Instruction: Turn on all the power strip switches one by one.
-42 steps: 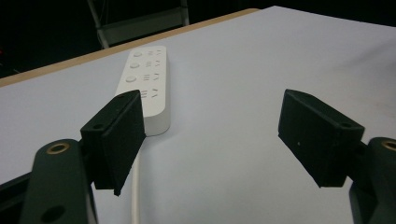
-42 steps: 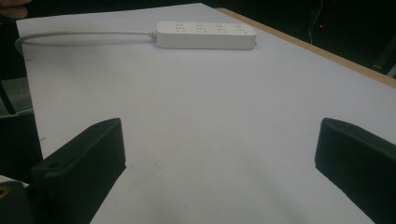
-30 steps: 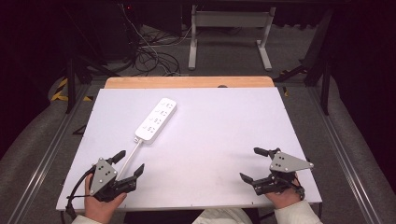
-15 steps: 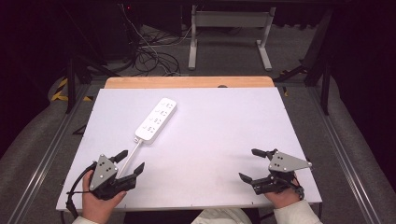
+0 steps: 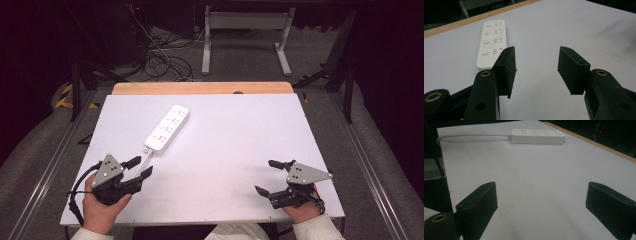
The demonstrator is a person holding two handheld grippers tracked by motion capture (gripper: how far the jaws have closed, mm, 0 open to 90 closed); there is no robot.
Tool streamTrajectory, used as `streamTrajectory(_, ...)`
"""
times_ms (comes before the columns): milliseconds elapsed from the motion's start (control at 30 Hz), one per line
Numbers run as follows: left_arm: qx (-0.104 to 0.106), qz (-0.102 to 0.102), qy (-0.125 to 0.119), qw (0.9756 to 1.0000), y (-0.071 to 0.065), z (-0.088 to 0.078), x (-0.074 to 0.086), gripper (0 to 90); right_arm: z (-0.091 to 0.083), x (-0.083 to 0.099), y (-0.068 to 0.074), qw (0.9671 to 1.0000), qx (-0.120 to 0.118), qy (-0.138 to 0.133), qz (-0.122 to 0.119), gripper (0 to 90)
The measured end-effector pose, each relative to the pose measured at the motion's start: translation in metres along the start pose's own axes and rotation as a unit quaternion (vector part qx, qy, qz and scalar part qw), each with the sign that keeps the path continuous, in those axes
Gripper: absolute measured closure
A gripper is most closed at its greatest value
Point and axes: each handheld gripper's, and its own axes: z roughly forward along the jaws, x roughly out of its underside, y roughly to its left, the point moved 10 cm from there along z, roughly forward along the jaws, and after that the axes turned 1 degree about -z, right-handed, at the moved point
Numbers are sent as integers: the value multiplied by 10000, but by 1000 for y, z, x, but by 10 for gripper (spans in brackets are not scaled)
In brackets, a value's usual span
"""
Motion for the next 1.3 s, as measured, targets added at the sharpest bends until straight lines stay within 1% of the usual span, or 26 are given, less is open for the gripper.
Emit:
streamTrajectory(67, 2, 34, -12, 10000, 0, 2, -7, 489, 0, 0, 0, 10000, -3, -4, -1, 107)
streamTrajectory(133, 20, 35, 1, 10000, 0, 2, -9, 488, 0, 0, 0, 10000, 1, 4, -4, 107)
streamTrajectory(167, -1, 98, 22, 9999, 1, 4, -13, 489, 0, 0, 0, 10000, 0, 9, -1, 107)
streamTrajectory(233, -84, 112, 57, 9999, 3, 5, -15, 493, 0, 0, 0, 10000, 0, 9, 2, 107)
streamTrajectory(267, -84, 112, 57, 9999, 3, 5, -15, 493, 0, 0, 0, 10000, -1, 12, 3, 107)
streamTrajectory(300, -35, 46, 55, 10000, 3, 6, -18, 496, 0, 0, 0, 10000, 4, 15, -1, 107)
streamTrajectory(400, -21, 5, 75, 10000, 4, 7, -20, 498, 0, 0, 0, 10000, 1, 4, -3, 107)
streamTrajectory(433, -24, 35, 112, 9999, 5, 8, -21, 500, 0, 0, 0, 10000, -8, 1, -4, 107)
streamTrajectory(467, 14, -42, 139, 9999, 4, 9, -22, 500, 0, 0, 0, 10000, -10, 1, -5, 107)
streamTrajectory(533, 0, -47, 158, 9999, 6, 10, -23, 499, 0, 1, 1, 10000, -3, 15, -14, 107)
streamTrajectory(567, -17, -4, 208, 9998, 8, 11, -24, 497, 0, 0, 1, 10000, -12, 6, -4, 107)
streamTrajectory(633, 32, -51, 255, 9997, 8, 12, -24, 537, -1, 0, 1, 10000, -5, -14, -5, 107)
streamTrajectory(667, 12, 4, 395, 9992, 10, 14, -24, 557, -1, 0, 1, 10000, -9, -23, 2, 107)
streamTrajectory(700, 12, 4, 395, 9992, 10, 14, -24, 575, -1, 0, 1, 10000, -9, -18, -3, 107)
streamTrajectory(733, -14, 14, 526, 9986, 12, 16, -24, 594, -1, 0, 1, 10000, -15, -10, -6, 107)
streamTrajectory(767, 48, 19, 634, 9980, 13, 18, -24, 626, 0, 0, 1, 10000, -17, -7, -22, 107)
streamTrajectory(833, 64, 31, 663, 9978, 15, 20, -24, 679, 0, 0, 2, 10000, -21, 4, -42, 106)
streamTrajectory(900, 160, -22, 727, 9972, 19, 24, -26, 716, 0, 0, 2, 10000, -13, 4, -43, 106)
streamTrajectory(933, 160, -22, 727, 9972, 19, 24, -26, 741, 0, 0, 2, 10000, -11, -1, -44, 106)
streamTrajectory(1000, 24, -40, 728, 9973, 25, 28, -28, 794, 0, 0, 2, 10000, -11, -7, -51, 106)
streamTrajectory(1033, -80, -40, 753, 9971, 32, 31, -29, 832, 0, 0, 2, 10000, -12, -6, -55, 106)
streamTrajectory(1067, -80, -40, 753, 9971, 32, 31, -29, 853, 0, 0, 2, 10000, -12, -6, -55, 106)
streamTrajectory(1100, -107, -105, 746, 9971, 36, 35, -29, 880, 0, 0, 2, 10000, -12, -10, -77, 106)
streamTrajectory(1133, -104, -185, 761, 9969, 39, 38, -29, 880, 0, 0, 2, 10000, -12, -10, -77, 106)
streamTrajectory(1267, -246, -282, 906, 9952, 54, 51, -26, 896, 0, 0, 2, 10000, -15, -21, -74, 105)
streamTrajectory(1300, -230, -341, 951, 9946, 58, 54, -25, 896, 0, 0, 2, 10000, -8, -20, -77, 104)
